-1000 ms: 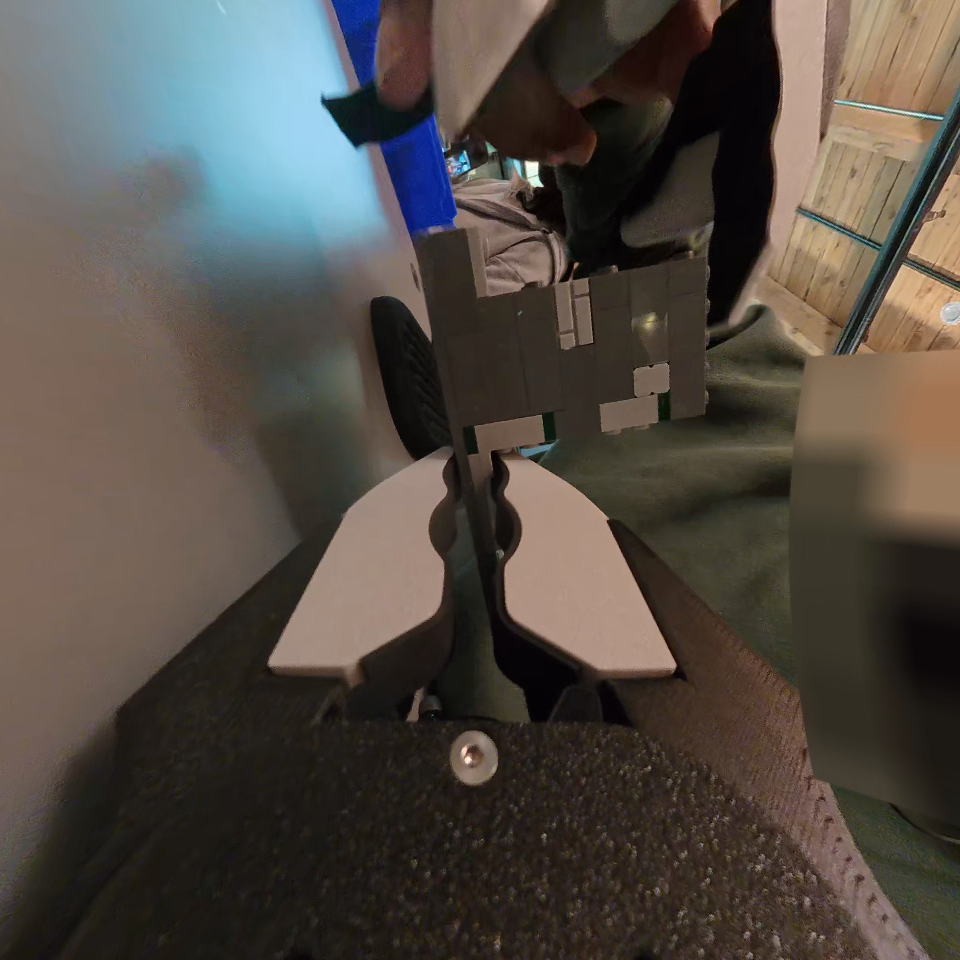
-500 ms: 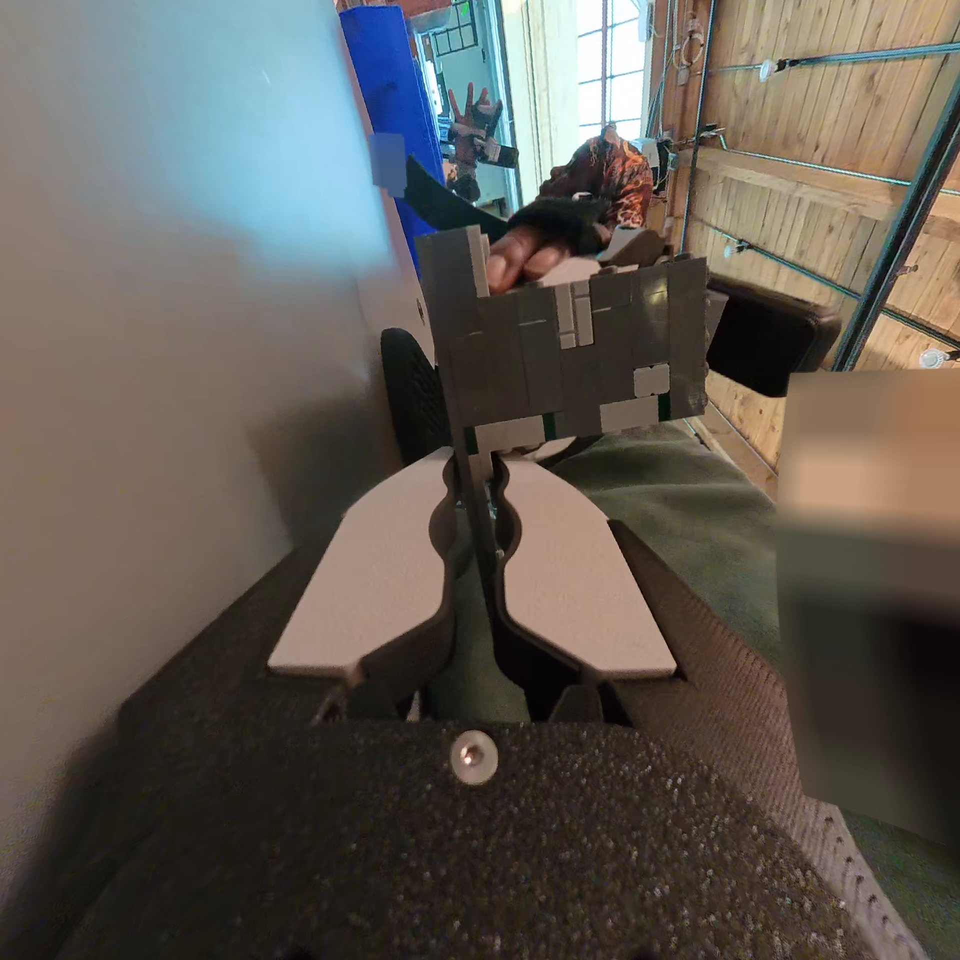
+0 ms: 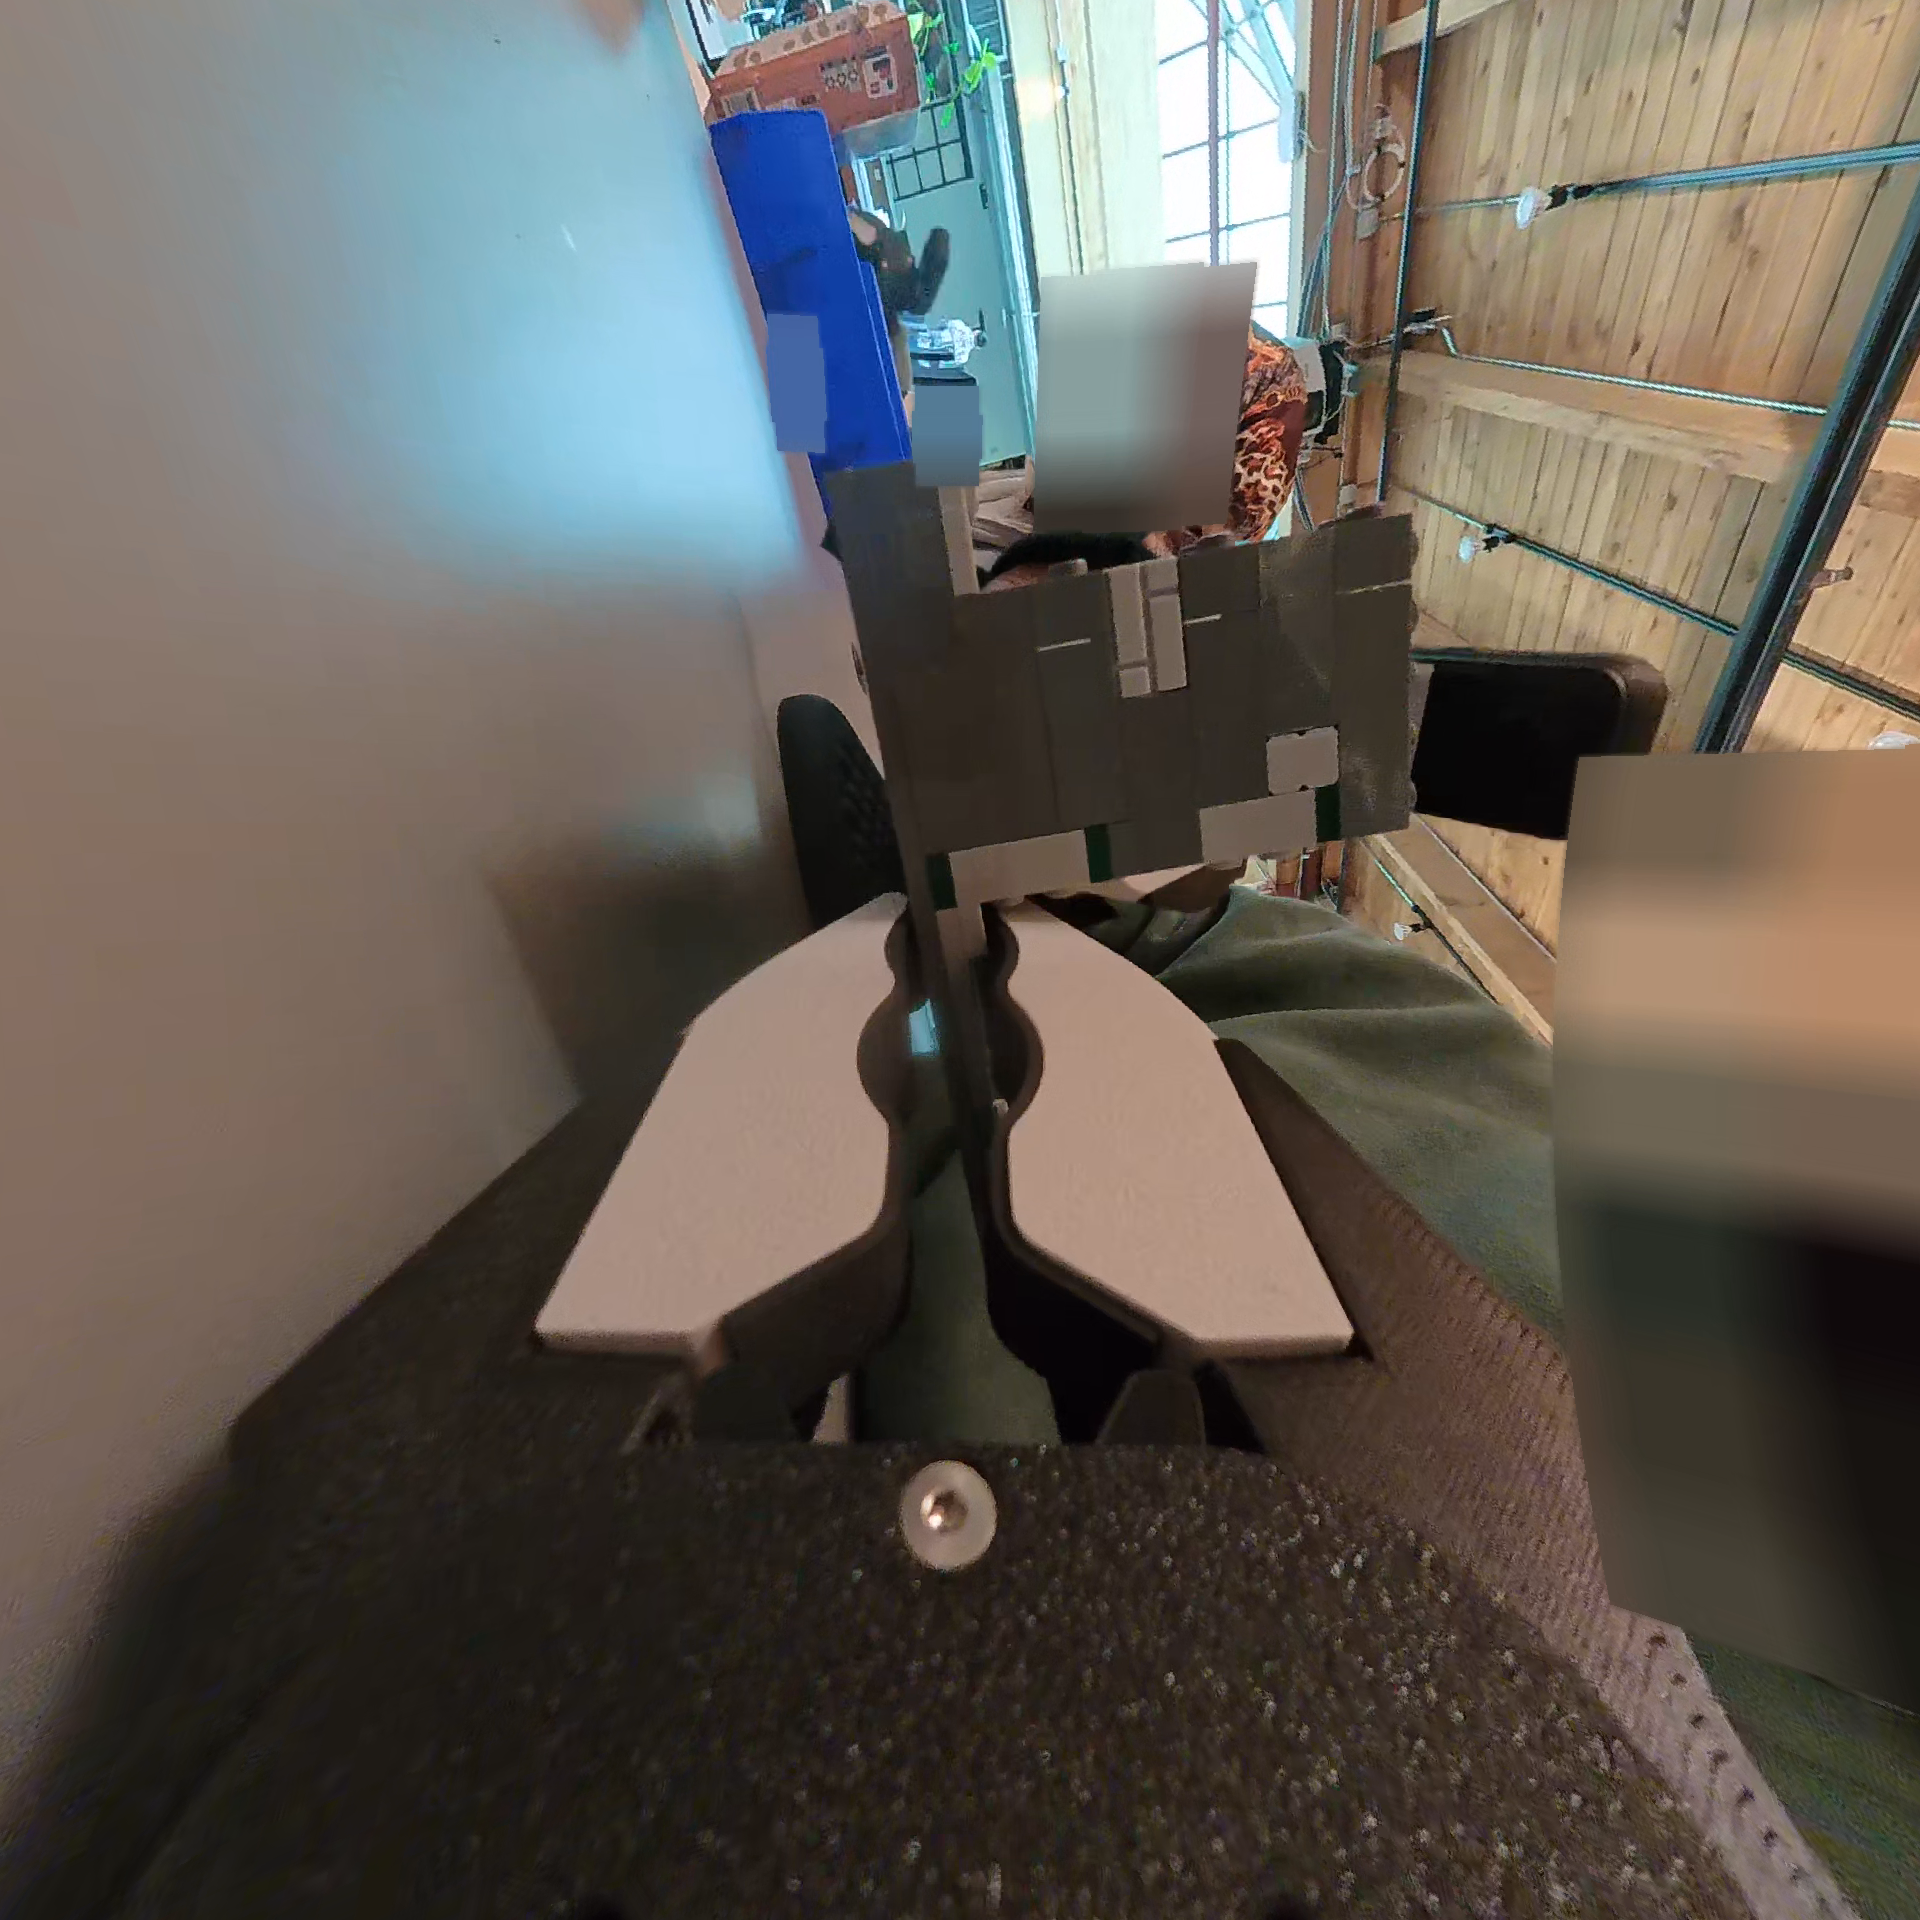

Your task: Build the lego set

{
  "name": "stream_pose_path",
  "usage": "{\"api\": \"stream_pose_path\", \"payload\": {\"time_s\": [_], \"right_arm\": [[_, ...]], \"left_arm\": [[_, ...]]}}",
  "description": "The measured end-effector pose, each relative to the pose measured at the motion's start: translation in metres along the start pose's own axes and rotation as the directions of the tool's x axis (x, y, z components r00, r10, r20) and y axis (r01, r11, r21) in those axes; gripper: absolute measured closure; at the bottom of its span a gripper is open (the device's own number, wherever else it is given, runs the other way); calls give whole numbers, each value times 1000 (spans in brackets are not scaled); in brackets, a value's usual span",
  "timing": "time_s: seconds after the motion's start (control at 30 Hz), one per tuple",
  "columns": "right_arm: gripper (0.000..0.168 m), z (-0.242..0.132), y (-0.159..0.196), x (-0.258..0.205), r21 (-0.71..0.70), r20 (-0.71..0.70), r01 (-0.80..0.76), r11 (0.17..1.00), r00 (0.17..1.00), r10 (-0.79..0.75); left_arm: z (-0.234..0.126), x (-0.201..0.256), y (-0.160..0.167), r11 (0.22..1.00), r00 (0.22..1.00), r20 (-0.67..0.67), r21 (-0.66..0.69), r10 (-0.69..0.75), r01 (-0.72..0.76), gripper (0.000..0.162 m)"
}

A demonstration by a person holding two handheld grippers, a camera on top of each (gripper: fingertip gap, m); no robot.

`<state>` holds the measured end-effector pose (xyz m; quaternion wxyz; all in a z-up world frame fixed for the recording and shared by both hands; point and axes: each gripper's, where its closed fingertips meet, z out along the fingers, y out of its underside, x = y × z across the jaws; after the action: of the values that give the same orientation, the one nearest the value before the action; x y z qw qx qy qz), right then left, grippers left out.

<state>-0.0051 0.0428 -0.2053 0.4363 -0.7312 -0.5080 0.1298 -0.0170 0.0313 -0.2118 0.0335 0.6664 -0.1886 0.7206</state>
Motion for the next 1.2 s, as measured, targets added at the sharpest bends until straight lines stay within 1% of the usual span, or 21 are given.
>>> {"api": "stream_pose_path", "payload": {"time_s": [0.03, 0.13, 0.2, 0.23, 0.3, 0.37, 0.4, 0.57, 0.7, 0.77, 0.83, 0.9, 0.97, 1.07, 1.2], "right_arm": [[156, -1, 0, 2, 3, -5, -23, 1000, 1000, 23], [159, -5, 0, 4, 23, 22, -107, 994, 994, 106], [159, -10, -5, 0, 55, 104, -209, 976, 974, 203], [159, -14, -9, -3, 66, 171, -279, 958, 949, 265], [159, -22, -12, -14, 17, 333, -407, 913, 864, 379], [159, -26, -11, -21, -44, 416, -467, 883, 795, 441], [159, -25, -7, -24, -83, 421, -464, 882, 786, 453], [155, -17, 10, -13, -142, 278, -328, 934, 893, 355], [153, -18, 8, 0, -103, 192, -234, 967, 949, 250], [153, -21, 6, 3, -74, 155, -154, 985, 974, 164], [153, -24, 5, 0, -43, 130, -18, 999, 991, 24], [153, -27, 5, -8, -18, 123, 156, 988, 981, -152], [153, -28, 6, -12, -9, 112, 276, 961, 956, -273], [153, -29, 4, -13, 0, 149, 333, 943, 932, -330], [154, -29, 9, -19, -14, 248, 383, 924, 896, -368]], "left_arm": [[0, 0, 0, 1000, 1000, -2, -1, 0, 0, 152], [1, 0, 2, 1000, 1000, -1, -9, 3, -3, 153], [1, -1, 2, 1000, 1000, 3, -8, 5, -5, 153], [1, -1, 2, 1000, 1000, 4, -7, 6, -6, 153], [0, -2, 1, 1000, 1000, 5, -4, 4, -4, 153], [1, -1, 2, 1000, 1000, 2, -7, 4, -4, 153], [1, -1, 2, 1000, 1000, 2, -10, 5, -5, 153], [3, 2, 6, 1000, 1000, -12, -21, 4, -4, 153], [3, 1, 5, 1000, 1000, -17, -20, -4, 4, 152], [2, 1, 5, 1000, 1000, -18, -20, -4, 4, 152], [2, 2, 6, 1000, 1000, -21, -24, -5, 5, 153], [3, 1, 7, 999, 1000, -21, -31, -7, 7, 153], [4, 1, 8, 999, 1000, -23, -39, -10, 9, 152], [5, 2, 10, 999, 1000, -24, -50, -7, 5, 152], [6, 6, 13, 998, 999, -41, -60, -7, 5, 153]]}}
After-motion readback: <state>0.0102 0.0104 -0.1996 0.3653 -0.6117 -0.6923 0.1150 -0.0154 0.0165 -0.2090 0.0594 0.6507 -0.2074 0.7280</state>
